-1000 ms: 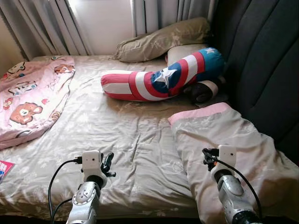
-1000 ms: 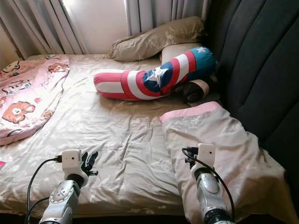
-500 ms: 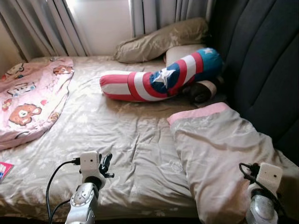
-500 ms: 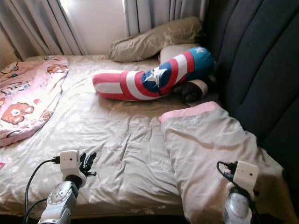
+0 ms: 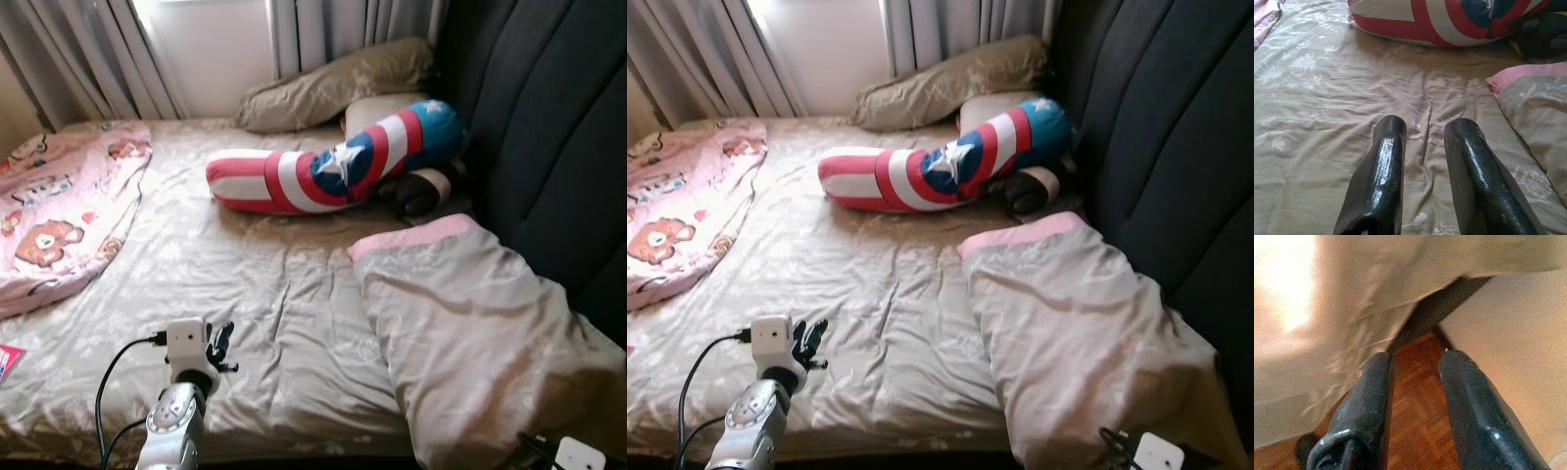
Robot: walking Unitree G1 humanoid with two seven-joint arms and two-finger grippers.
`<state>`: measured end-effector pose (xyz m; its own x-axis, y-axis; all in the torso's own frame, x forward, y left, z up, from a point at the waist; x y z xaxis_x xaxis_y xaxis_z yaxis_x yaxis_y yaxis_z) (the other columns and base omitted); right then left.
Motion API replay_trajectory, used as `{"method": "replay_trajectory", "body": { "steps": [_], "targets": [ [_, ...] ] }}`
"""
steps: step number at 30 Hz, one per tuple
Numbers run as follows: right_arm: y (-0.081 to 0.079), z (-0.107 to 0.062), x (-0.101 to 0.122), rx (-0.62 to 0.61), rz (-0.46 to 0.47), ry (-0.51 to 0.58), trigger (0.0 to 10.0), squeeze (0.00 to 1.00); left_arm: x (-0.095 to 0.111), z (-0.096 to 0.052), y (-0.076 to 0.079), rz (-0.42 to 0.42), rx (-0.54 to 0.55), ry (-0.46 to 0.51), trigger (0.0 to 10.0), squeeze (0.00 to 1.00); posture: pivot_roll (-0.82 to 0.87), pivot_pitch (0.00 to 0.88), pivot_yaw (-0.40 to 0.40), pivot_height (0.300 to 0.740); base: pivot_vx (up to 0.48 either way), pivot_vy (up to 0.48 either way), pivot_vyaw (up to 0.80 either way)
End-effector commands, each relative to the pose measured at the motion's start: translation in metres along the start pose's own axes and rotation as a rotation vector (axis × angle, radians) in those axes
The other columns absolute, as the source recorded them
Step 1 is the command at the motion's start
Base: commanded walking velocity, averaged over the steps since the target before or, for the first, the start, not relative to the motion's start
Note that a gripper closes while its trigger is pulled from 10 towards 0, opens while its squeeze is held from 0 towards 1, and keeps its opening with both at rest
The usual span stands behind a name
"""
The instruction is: Clean up the room
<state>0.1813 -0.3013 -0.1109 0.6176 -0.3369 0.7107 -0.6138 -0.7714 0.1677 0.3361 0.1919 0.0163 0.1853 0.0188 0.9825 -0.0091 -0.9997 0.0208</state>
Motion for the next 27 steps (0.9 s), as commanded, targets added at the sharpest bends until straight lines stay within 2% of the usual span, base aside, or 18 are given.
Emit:
{"method": "replay_trajectory", "body": {
  "steps": [1,4,8,12,16,21,23,25,27],
  "targets": [
    [-0.013,0.001,-0.005,0.059,0.006,-0.055,10.0,0.00,0.001,0.000,-0.004,0.008,0.001,-0.005,10.0,0.00,0.00,0.000,0.032,0.740,0.000,0.000,0.00],
    [-0.030,0.001,-0.007,0.118,-0.044,-0.098,10.0,0.00,0.002,-0.001,-0.005,0.016,-0.002,0.000,10.0,0.00,0.02,0.000,0.041,0.740,0.000,0.000,0.00],
    [-0.038,0.001,-0.011,0.137,-0.077,-0.134,10.0,0.00,0.002,-0.004,-0.006,0.023,-0.004,0.000,10.0,0.00,0.03,0.000,0.048,0.740,0.000,0.000,0.00],
    [-0.041,-0.001,-0.017,0.146,-0.103,-0.161,10.0,0.00,0.004,-0.008,-0.008,0.035,-0.010,0.005,10.0,0.00,0.05,0.004,0.060,0.740,0.000,0.000,0.00],
    [-0.038,-0.004,-0.029,0.141,-0.133,-0.195,10.0,0.00,0.006,-0.015,-0.008,0.060,-0.023,0.008,10.0,0.00,0.08,0.054,0.073,0.740,0.000,0.000,0.00],
    [-0.035,-0.008,-0.040,0.150,-0.127,-0.206,10.0,0.00,0.007,-0.030,-0.009,0.084,-0.034,0.012,10.0,0.00,0.10,0.107,0.093,0.740,0.000,0.000,0.00],
    [-0.040,-0.009,-0.041,0.179,-0.132,-0.195,10.0,0.00,0.011,-0.036,-0.007,0.104,-0.045,0.018,10.0,0.00,0.11,0.121,0.104,0.740,0.000,0.000,0.00],
    [-0.052,-0.011,-0.035,0.229,-0.104,-0.161,10.0,0.00,0.021,-0.043,-0.007,0.123,-0.052,0.032,10.0,0.00,0.13,0.140,0.112,0.740,0.000,0.000,0.00],
    [-0.061,-0.011,-0.030,0.263,-0.119,-0.138,10.0,0.00,0.029,-0.045,-0.009,0.130,-0.050,0.045,10.0,0.00,0.14,0.155,0.116,0.740,0.000,0.000,0.00]
  ]
}}
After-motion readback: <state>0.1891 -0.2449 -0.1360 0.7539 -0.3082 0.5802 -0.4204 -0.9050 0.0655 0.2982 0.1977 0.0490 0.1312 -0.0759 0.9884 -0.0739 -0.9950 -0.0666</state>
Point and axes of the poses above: a point about 5 cm out from each wrist's last joint towards the gripper, its own z axis pointing out of the wrist towards the gripper, its own x axis along the axis of the wrist's last joint, y = z × x, the point moved 6 cm from there along z, pointing out of the wrist towards the gripper, and after that the axes turned 5 degrees about z, right-handed, at the moved point
